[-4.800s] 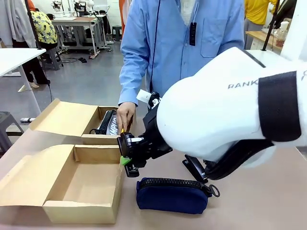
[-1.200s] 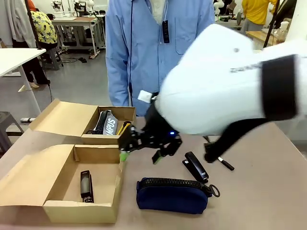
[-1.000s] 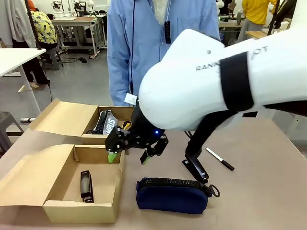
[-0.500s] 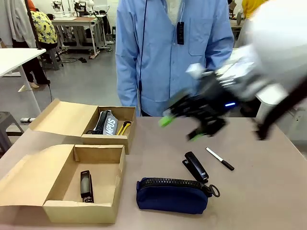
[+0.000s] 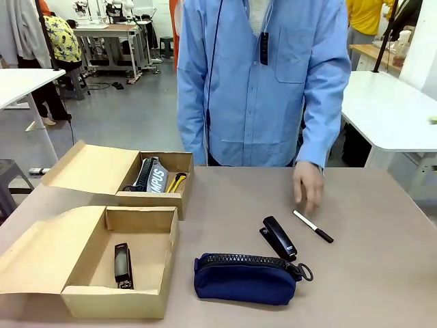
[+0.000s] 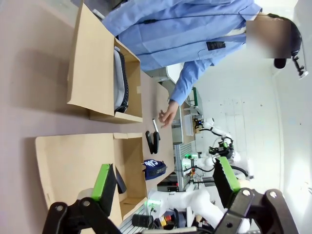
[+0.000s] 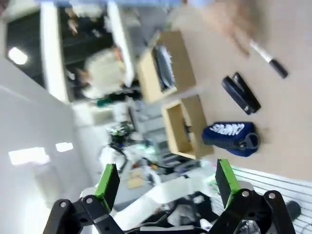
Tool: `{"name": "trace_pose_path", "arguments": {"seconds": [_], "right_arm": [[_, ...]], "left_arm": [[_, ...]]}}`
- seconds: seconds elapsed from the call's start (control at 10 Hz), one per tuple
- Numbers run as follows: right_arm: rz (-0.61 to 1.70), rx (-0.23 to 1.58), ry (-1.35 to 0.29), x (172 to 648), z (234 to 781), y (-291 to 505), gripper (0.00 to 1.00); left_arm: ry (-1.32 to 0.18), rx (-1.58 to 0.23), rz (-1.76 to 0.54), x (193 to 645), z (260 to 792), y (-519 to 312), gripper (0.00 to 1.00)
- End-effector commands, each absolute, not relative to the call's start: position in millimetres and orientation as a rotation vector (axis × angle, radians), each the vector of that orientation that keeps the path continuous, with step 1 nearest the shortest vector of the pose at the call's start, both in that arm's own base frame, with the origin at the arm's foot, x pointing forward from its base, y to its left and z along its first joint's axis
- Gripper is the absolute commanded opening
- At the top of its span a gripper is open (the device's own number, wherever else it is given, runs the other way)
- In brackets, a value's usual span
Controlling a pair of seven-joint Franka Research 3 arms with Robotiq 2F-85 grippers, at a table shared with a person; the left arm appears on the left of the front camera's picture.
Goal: Place items inside the box.
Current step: Pick up a Pencil pouch or Stapler and place it inside the Mailer Box closest to the robot.
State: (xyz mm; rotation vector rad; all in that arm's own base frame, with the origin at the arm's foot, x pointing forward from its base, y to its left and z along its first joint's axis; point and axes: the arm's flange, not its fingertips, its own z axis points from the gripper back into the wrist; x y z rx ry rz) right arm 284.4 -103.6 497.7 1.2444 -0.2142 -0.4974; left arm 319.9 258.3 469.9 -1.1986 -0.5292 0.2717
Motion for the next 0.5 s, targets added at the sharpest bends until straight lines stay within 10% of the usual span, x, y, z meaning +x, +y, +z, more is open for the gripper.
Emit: {"name": "trace_pose_path", "arguments": {"seconds": [0.0,0.2,0.4], "right_arm": [[-0.469,1.483,-0.260,234.5,385.6,-100.7,1.00],[-0.528,1.335,-0.280,212.2,348.0,-92.3,1.00],[-0.552,1.420,-0.270,272.2,436.9,-168.4,1.00]], "left_arm": [[-0.547,-1.209,0.250,319.3,471.3,257.3,1.00],[-0.547,-1.209,0.250,319.3,471.3,257.3,1.00],[-0.547,-1.209,0.250,319.3,471.3,257.3,1.00]]}}
